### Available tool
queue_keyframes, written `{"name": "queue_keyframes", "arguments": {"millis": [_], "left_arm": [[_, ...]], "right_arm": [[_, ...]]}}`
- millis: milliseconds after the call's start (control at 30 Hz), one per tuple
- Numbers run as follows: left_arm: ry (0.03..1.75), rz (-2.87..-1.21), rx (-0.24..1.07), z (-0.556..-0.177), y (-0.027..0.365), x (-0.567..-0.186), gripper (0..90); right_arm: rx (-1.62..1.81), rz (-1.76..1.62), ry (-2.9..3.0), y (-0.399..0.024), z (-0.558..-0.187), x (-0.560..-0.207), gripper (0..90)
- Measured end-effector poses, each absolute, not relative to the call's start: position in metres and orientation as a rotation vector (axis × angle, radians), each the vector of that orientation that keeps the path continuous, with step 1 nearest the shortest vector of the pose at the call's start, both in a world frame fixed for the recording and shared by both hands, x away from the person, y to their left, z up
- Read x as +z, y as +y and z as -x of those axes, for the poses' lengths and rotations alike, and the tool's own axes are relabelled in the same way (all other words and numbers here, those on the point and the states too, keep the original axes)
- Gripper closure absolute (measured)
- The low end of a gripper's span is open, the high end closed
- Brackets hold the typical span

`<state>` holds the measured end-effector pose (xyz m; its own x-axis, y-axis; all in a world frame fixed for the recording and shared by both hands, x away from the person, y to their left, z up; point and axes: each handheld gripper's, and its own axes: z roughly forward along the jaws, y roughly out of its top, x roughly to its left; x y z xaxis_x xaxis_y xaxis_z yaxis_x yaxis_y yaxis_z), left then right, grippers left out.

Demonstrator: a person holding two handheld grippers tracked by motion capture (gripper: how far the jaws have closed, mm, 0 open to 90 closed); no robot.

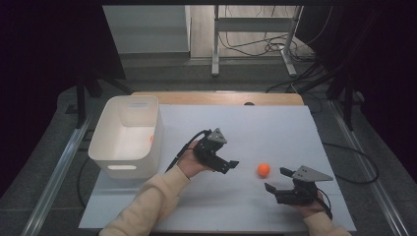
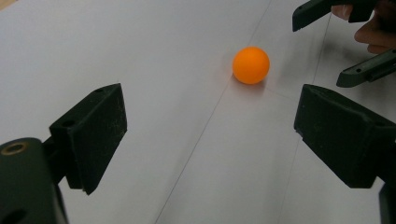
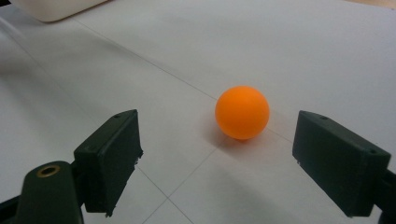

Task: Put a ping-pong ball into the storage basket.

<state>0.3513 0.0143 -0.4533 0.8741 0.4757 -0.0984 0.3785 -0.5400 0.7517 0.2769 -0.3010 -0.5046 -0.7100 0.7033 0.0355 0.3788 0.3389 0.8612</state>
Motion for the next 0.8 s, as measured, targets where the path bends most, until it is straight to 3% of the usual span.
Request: {"name": "queue_keyframes", "arguments": {"millis": [800], "left_arm": [[0.599, -2.231, 0.111, -0.356, -0.011, -0.467, 10.6]], "right_arm": [[1.317, -0.960, 2.263, -0.302, -0.277, -0.504, 15.7]]}}
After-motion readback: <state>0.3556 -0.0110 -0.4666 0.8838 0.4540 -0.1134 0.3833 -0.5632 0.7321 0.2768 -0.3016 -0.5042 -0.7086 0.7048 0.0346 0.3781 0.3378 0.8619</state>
